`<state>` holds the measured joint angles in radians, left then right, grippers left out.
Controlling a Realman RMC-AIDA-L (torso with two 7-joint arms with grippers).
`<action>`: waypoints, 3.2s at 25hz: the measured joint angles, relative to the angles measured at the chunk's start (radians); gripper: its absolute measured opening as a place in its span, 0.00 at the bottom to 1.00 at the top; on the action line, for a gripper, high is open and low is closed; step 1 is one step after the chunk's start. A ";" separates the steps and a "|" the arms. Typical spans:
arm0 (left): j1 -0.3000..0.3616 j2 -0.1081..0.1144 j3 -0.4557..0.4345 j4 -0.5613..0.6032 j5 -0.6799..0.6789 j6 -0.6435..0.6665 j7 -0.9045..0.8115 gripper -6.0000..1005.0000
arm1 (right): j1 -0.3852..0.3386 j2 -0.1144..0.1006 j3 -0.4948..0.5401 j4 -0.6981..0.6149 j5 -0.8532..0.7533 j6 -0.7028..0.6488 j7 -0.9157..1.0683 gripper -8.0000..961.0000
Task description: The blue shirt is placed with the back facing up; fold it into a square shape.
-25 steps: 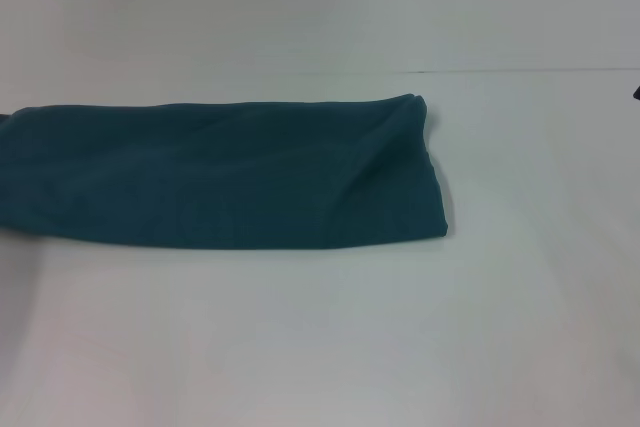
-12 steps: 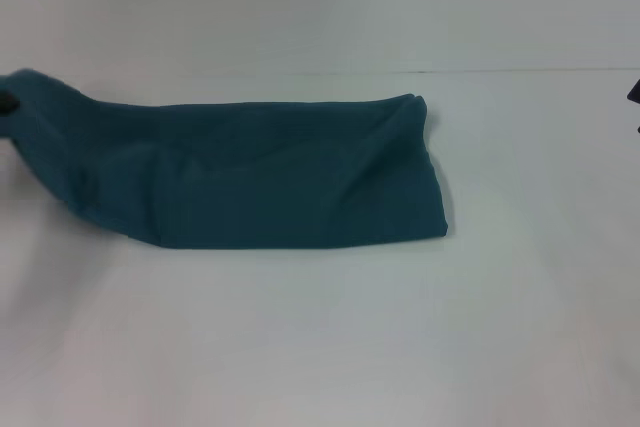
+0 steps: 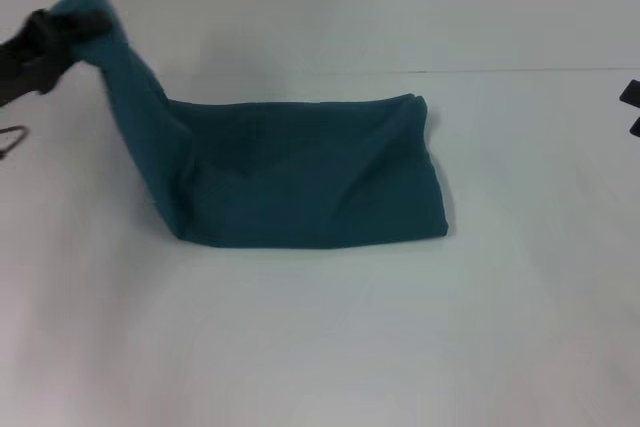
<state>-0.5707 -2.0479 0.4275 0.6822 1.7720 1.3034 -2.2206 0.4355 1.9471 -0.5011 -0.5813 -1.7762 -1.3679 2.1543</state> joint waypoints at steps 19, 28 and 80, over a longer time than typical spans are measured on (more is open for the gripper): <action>-0.232 -0.124 0.317 -0.237 -0.077 -0.252 0.298 0.09 | -0.007 0.006 0.000 0.000 -0.002 -0.008 -0.001 0.87; -0.305 -0.127 0.535 -0.306 -0.129 -0.368 0.358 0.11 | -0.010 0.006 -0.001 0.001 -0.002 -0.009 -0.001 0.87; 0.156 -0.021 0.002 0.079 0.234 0.270 -0.084 0.91 | 0.443 0.090 -0.531 -0.246 -0.552 0.136 0.046 0.87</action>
<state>-0.4147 -2.0693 0.4292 0.7607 2.0061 1.5736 -2.3041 0.8783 2.0370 -1.0318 -0.8273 -2.3284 -1.2320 2.2007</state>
